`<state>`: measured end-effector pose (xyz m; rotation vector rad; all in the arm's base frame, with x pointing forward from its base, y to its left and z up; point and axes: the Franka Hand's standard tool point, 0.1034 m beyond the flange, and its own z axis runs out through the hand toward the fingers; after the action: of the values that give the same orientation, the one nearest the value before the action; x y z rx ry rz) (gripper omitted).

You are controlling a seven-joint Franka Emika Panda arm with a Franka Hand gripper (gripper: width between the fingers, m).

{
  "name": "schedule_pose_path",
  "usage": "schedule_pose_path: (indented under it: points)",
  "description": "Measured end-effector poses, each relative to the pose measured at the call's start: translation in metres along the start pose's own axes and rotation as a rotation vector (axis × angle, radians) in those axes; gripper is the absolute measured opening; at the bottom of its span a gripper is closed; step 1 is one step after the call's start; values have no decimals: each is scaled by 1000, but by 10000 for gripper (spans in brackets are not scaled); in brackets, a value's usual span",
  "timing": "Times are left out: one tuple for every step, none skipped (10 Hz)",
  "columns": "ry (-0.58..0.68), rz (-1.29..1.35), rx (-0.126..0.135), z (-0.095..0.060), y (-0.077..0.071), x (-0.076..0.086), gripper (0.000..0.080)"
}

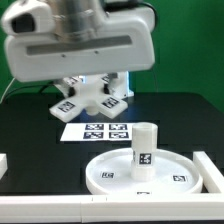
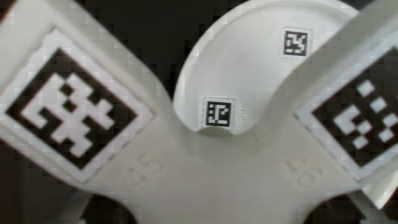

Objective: Assemble round table

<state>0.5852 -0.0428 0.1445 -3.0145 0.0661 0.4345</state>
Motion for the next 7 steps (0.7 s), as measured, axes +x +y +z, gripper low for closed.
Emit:
schedule_pose_path:
  points:
    - [76, -3, -12, -2, 1, 12, 446]
    - [153, 3, -16, -3, 3, 14, 446]
    - [213, 7, -23, -4, 4, 15, 446]
    - [291, 13, -36, -5, 2, 18, 446]
    - [351, 25, -42, -5, -15, 13, 446]
    - [419, 12, -50, -7, -31, 7, 446]
    - [394, 4, -91, -2, -50, -3, 446]
